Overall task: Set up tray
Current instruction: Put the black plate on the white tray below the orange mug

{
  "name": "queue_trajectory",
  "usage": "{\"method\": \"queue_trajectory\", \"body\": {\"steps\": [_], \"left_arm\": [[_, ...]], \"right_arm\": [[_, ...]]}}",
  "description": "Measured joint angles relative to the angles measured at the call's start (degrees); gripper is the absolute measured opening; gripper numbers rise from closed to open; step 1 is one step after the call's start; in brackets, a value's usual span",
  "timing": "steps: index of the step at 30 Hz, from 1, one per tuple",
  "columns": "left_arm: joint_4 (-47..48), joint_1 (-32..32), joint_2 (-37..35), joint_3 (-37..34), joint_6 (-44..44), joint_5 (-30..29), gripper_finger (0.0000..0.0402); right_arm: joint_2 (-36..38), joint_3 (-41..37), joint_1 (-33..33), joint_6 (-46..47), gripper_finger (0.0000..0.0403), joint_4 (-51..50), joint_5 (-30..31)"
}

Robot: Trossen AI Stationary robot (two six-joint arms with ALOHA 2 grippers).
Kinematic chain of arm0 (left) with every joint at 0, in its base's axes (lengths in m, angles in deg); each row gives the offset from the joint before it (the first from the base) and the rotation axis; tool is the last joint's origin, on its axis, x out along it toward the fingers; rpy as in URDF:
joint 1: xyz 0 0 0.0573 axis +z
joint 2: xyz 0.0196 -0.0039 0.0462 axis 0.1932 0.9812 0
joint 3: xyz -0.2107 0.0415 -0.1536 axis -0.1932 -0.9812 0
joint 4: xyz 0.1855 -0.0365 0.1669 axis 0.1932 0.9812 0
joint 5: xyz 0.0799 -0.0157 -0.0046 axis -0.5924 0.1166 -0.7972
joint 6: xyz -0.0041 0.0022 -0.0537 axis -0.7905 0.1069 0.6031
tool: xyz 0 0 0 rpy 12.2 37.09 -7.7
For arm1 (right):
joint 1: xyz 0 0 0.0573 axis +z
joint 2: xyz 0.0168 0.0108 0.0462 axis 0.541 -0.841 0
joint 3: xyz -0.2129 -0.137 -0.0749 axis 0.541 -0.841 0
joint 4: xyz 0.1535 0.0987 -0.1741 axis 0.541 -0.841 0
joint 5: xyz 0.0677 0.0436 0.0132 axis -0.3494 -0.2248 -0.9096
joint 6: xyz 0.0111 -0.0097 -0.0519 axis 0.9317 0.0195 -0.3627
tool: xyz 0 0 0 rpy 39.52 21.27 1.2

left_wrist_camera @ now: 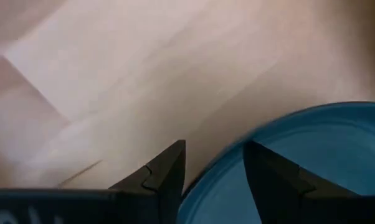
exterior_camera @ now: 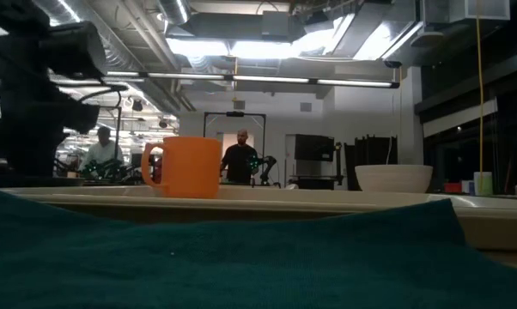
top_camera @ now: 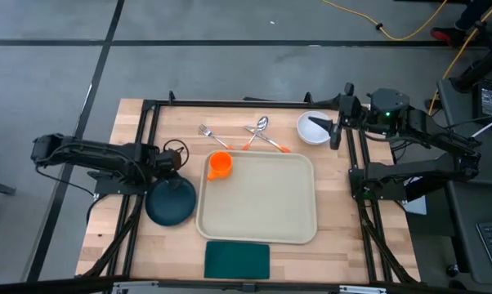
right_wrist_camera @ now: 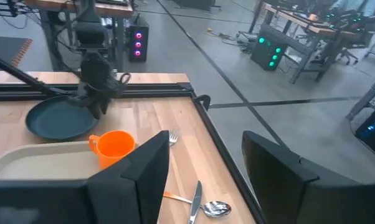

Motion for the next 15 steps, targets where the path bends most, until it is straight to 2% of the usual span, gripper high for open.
{"method": "queue_trajectory", "body": {"steps": [3,6,13,15], "left_arm": [[-1.78,0.79,0.26,-1.48,0.92,2.21,0.0153],[-2.08,0.9,0.26,-1.91,1.52,2.75,0.0133],[-3.62,0.9,0.22,-1.87,1.72,3.32,0.002],[-4.87,0.9,0.16,-1.84,1.75,4.13,0.001]], "right_arm": [[0.0,0.0,-0.01,-0.35,0.0206,-0.06,-0.07],[0.0,0.0,-0.02,-0.43,0.0206,-0.08,-0.06],[0.0,0.0,-0.01,-0.46,0.0206,-0.08,-0.05],[0.0,0.0,-0.02,-0.46,0.0206,-0.08,-0.05]]}}
